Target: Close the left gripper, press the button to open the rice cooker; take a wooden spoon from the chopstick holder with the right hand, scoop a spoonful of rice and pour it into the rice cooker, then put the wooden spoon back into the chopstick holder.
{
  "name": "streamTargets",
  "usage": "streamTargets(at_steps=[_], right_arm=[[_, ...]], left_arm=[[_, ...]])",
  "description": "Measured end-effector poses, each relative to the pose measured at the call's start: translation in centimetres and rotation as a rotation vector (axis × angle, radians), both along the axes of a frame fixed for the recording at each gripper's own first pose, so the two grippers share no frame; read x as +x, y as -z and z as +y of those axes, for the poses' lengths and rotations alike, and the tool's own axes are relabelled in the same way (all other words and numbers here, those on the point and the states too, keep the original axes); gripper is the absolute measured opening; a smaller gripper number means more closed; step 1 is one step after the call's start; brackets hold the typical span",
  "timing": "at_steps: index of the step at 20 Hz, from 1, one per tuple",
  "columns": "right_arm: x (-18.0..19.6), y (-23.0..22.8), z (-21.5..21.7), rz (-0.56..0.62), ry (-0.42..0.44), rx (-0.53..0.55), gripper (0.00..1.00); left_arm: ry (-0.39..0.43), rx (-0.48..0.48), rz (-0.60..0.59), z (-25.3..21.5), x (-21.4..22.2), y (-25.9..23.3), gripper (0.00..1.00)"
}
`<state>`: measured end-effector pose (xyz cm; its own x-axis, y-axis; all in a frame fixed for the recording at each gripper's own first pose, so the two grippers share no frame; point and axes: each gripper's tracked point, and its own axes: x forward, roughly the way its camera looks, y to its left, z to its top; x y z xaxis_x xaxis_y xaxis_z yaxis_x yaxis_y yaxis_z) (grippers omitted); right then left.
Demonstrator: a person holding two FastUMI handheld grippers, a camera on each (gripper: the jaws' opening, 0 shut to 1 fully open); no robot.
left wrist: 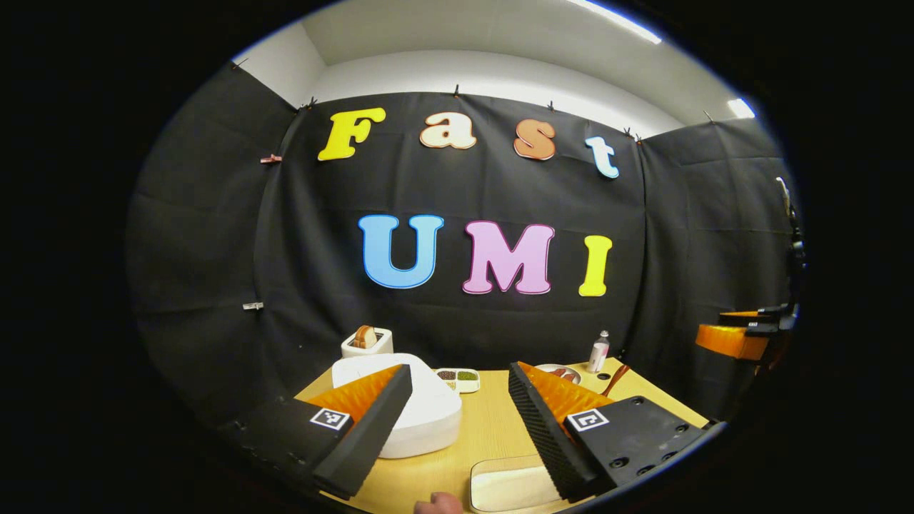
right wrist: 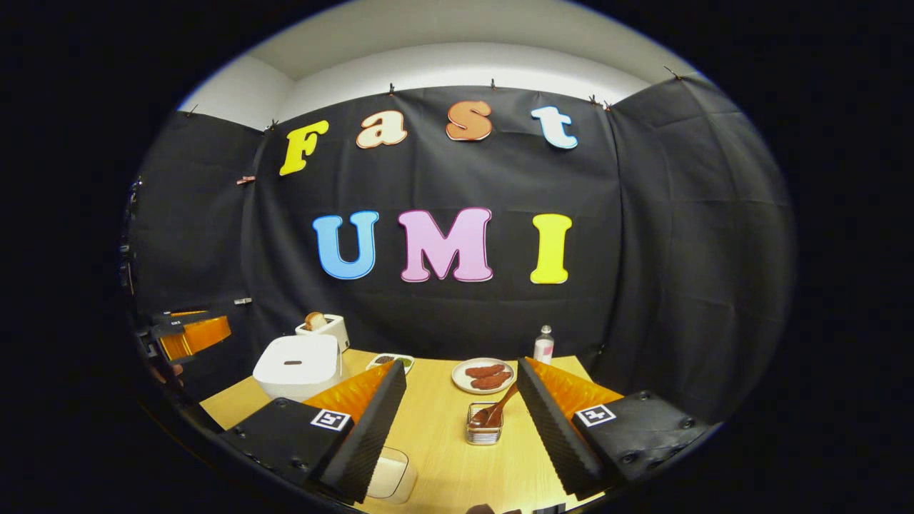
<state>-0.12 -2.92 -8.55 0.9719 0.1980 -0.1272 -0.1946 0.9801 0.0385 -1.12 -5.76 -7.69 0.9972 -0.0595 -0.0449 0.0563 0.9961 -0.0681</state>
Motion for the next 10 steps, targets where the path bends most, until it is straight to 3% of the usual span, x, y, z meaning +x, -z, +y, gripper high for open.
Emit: streamTargets(at_steps=[10], right_arm=[[-0.1, -0.7, -1.3, -0.038, 0.026, -0.012, 0.98]], left_arm=[[0.005, 0.052, -0.007, -1.5, 0.0, -0.6, 0.95]])
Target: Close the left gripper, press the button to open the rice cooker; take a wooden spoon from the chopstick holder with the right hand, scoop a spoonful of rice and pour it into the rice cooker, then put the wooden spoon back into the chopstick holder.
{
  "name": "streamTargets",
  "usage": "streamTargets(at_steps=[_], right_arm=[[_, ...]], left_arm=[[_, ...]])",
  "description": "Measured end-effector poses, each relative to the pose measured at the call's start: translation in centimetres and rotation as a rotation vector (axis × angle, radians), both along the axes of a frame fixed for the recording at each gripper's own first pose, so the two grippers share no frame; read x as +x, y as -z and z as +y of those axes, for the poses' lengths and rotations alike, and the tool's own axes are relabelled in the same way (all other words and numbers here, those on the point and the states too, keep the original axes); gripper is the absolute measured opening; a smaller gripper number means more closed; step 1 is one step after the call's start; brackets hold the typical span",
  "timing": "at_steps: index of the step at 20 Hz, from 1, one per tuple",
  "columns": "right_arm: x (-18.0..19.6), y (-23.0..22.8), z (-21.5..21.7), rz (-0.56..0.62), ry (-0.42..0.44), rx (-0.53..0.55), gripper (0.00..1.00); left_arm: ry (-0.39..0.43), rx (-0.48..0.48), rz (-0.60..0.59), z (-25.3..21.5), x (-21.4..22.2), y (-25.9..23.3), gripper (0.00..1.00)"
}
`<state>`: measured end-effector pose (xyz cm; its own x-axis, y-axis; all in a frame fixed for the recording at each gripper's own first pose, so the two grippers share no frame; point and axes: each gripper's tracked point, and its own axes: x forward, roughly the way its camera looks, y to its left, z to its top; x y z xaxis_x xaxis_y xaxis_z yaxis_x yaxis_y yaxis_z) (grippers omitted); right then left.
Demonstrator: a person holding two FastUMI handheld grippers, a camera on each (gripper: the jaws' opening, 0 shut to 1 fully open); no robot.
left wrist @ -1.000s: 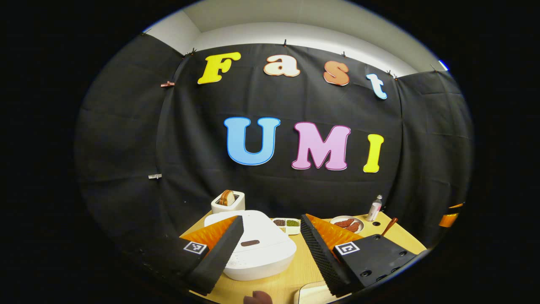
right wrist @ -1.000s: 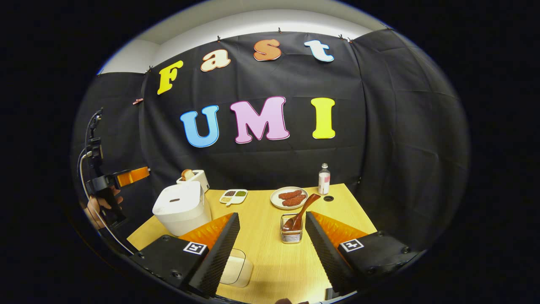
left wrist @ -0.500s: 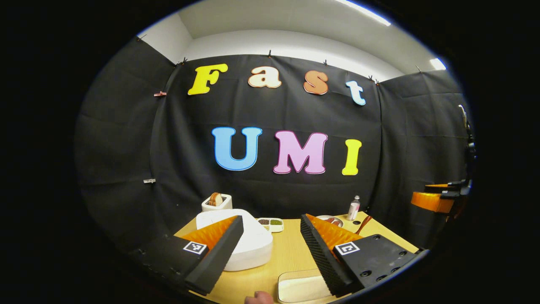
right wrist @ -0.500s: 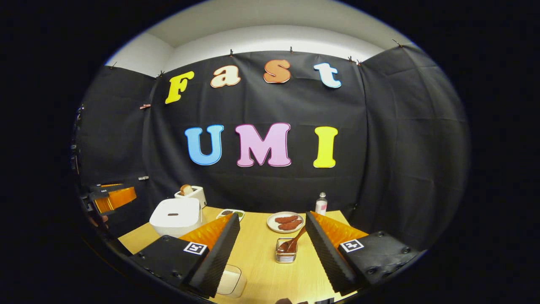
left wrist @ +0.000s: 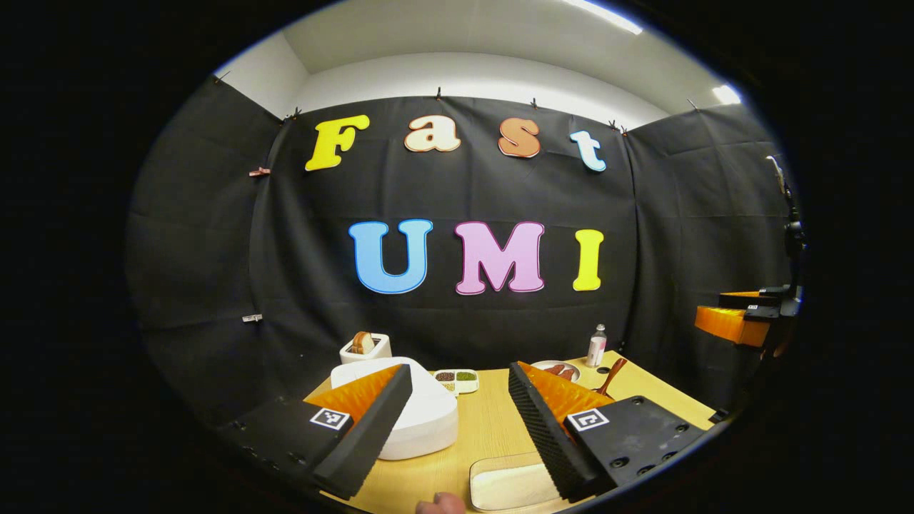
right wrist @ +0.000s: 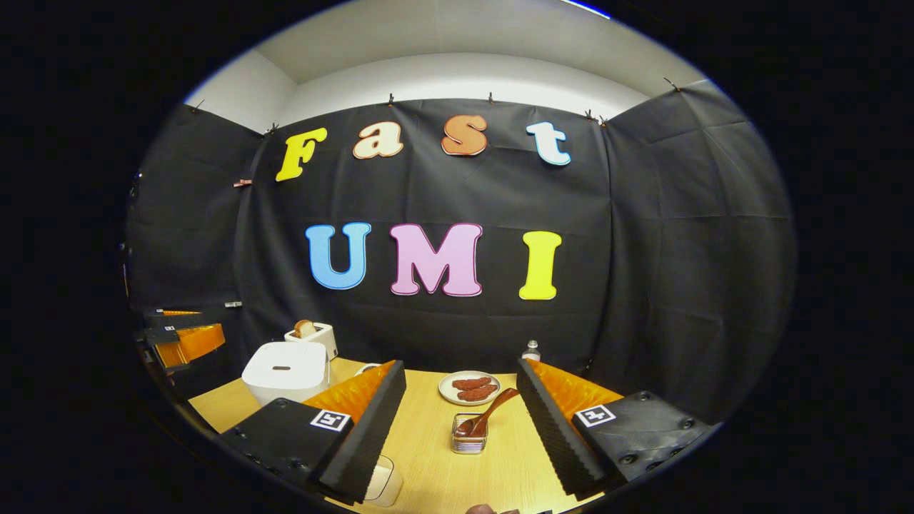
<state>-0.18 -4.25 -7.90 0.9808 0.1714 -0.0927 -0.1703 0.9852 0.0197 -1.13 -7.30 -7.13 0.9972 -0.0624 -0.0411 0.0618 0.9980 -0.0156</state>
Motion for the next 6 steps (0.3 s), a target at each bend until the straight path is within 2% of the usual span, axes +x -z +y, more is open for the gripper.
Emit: streamTargets(at_steps=[6], right_arm=[[-0.02, 0.14, -0.44, 0.005, 0.005, -0.010, 0.98]], left_arm=[[-0.005, 0.006, 0.004, -0.06, 0.39, 0.06, 0.94]])
